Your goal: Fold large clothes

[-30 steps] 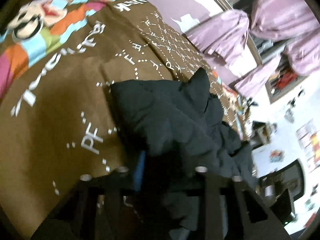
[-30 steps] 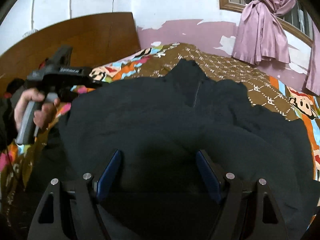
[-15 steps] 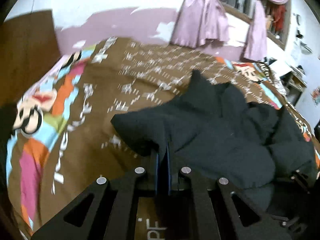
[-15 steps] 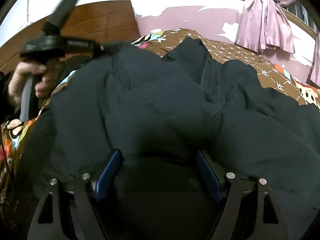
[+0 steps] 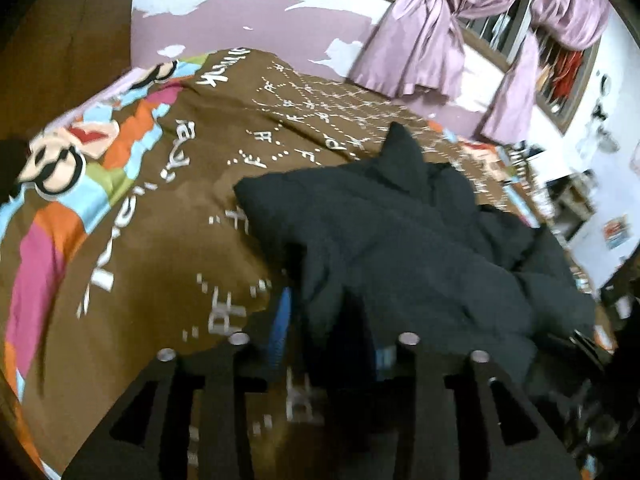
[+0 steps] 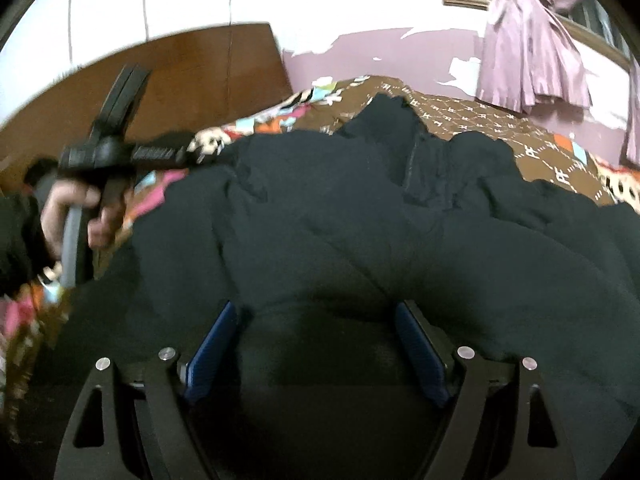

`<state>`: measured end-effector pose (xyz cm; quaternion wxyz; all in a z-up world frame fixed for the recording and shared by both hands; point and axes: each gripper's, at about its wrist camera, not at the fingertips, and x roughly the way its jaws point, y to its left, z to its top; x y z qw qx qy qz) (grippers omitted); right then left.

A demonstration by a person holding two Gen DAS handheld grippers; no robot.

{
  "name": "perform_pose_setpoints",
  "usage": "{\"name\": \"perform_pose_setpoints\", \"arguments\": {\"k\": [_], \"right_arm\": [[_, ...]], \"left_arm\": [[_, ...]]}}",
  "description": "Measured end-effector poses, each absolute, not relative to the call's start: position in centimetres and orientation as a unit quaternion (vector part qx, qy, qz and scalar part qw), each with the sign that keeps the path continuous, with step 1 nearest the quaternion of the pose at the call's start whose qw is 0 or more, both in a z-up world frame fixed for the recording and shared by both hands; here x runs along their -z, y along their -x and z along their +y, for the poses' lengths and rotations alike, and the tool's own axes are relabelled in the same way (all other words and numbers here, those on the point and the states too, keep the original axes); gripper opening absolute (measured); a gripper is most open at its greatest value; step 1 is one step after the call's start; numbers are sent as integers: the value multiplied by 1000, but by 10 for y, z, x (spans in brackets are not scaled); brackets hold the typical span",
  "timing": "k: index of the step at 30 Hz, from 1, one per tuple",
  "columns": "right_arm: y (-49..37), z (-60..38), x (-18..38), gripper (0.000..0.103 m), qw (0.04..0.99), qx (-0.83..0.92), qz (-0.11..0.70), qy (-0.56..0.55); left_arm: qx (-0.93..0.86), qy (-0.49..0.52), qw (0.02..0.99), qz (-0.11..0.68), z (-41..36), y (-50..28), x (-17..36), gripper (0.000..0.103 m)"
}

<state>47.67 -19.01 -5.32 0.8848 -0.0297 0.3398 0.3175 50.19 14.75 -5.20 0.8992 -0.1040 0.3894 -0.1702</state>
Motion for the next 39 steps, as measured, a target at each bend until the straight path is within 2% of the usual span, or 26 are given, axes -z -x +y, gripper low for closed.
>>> {"name": "perform_pose_setpoints", "arguments": {"k": [5,10,12,14,17,24,28,30,32,35,36,37,39], "right_arm": [[-464,-233,32,82,909,-272,315,19],[-473,-270,28,84,921,-215,324,-9],[-477,-280,29,84,924,-194,328,-16],[-481,-288,31,84,926,-178,332,-25],[-482,-294,31,84,929,-163,331,-27],[-492,-284,59,86,913,-160,376,8],[-495,-287,53,86,914,-168,369,-1],[-497,-289,45,86,918,-177,355,-9],[-507,-290,35,86,922,-174,346,-13],[-533,-291,21,86,924,-171,342,-26],[-541,-290,18,86,923,-169,344,-29],[-553,-291,13,86,924,-162,345,-37],[-576,-290,5,86,920,-151,360,-45]], "left_arm": [[224,143,873,410,158,-473,50,41],[253,124,846,452,141,-457,61,41],[233,125,847,461,140,-454,66,25],[211,150,848,462,144,-451,66,17],[173,181,854,455,153,-439,63,13],[157,190,846,473,164,-446,81,13],[150,141,870,448,156,-436,64,22],[141,141,876,439,157,-430,58,33],[141,135,884,426,159,-429,51,52],[136,111,903,391,156,-436,27,57],[137,105,910,376,151,-445,15,59],[137,96,914,369,147,-454,7,69],[133,73,923,354,135,-474,-5,71]]}}
